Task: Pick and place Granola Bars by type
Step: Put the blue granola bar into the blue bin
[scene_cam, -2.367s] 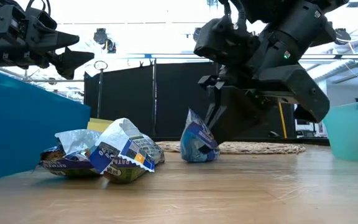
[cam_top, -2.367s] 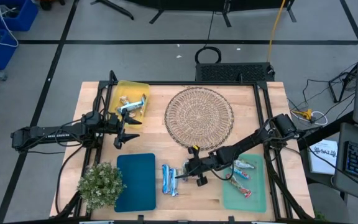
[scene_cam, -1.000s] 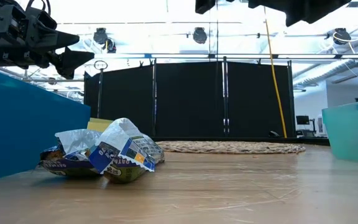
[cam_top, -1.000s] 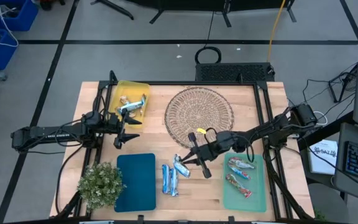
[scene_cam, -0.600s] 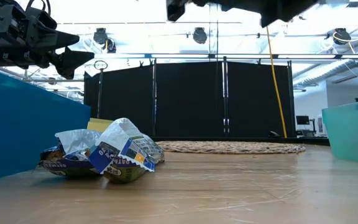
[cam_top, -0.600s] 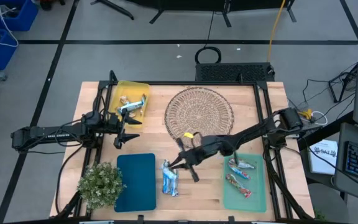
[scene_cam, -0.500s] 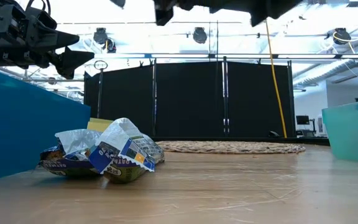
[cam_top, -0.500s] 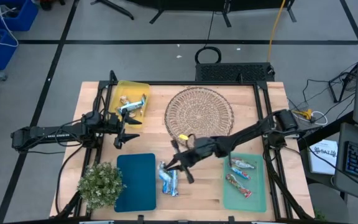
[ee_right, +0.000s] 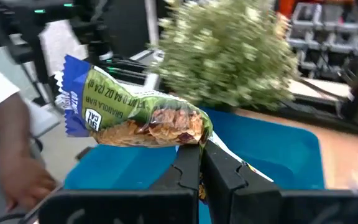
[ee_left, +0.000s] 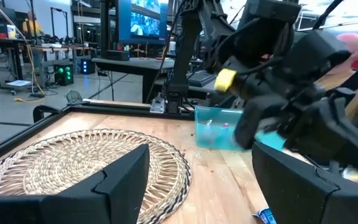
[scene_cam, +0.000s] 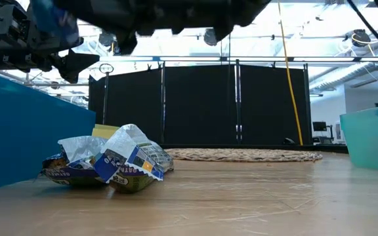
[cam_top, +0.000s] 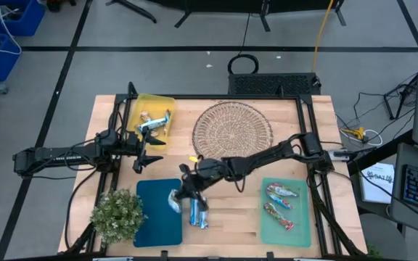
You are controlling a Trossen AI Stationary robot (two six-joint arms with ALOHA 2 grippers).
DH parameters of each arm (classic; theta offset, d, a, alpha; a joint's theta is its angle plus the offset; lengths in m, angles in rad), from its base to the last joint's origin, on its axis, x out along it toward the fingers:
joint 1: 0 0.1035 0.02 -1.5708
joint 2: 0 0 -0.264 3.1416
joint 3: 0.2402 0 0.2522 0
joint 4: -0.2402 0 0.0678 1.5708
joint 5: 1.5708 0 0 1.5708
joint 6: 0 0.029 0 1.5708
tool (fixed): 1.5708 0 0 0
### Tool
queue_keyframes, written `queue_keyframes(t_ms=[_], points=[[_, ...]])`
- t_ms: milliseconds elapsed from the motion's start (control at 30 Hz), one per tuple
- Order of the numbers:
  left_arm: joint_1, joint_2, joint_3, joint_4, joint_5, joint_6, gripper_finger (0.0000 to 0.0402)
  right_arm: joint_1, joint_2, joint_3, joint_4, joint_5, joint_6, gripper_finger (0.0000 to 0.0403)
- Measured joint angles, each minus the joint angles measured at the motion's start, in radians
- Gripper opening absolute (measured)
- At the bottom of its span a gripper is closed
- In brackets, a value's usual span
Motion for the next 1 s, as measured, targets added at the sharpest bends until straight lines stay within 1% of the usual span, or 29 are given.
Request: queue_keyframes(t_ms=[167,367,433,633,900,1000], points=[[0.000,0.000,0.000,0.000,0.000,0.000,0.0283,-0.021,0.054,0.053,-0.036,-0.024,0.048,0.0000],[0.000,0.000,0.000,0.000,0.000,0.000,0.0283,-0.024,0.124,0.143,-0.152,-0.024,0.028,0.0000],[0.000,0.000,0.000,0.000,0.000,0.000,0.0283,-0.024,0.146,0.161,-0.152,-0.023,0.013,0.0000],[0.000,0.000,0.000,0.000,0.000,0.000,0.0283,-0.028,0.182,0.162,-0.181,-0.024,-0.008,0.0000],[0.000,0.000,0.000,0.000,0.000,0.000,0.0283,-0.035,0.183,0.160,-0.172,-0.022,-0.013,0.0000],[0.000,0.000,0.000,0.000,0.000,0.000,0.0283,-0.034,0.183,0.159,-0.178,-0.014,-0.011,0.0007]])
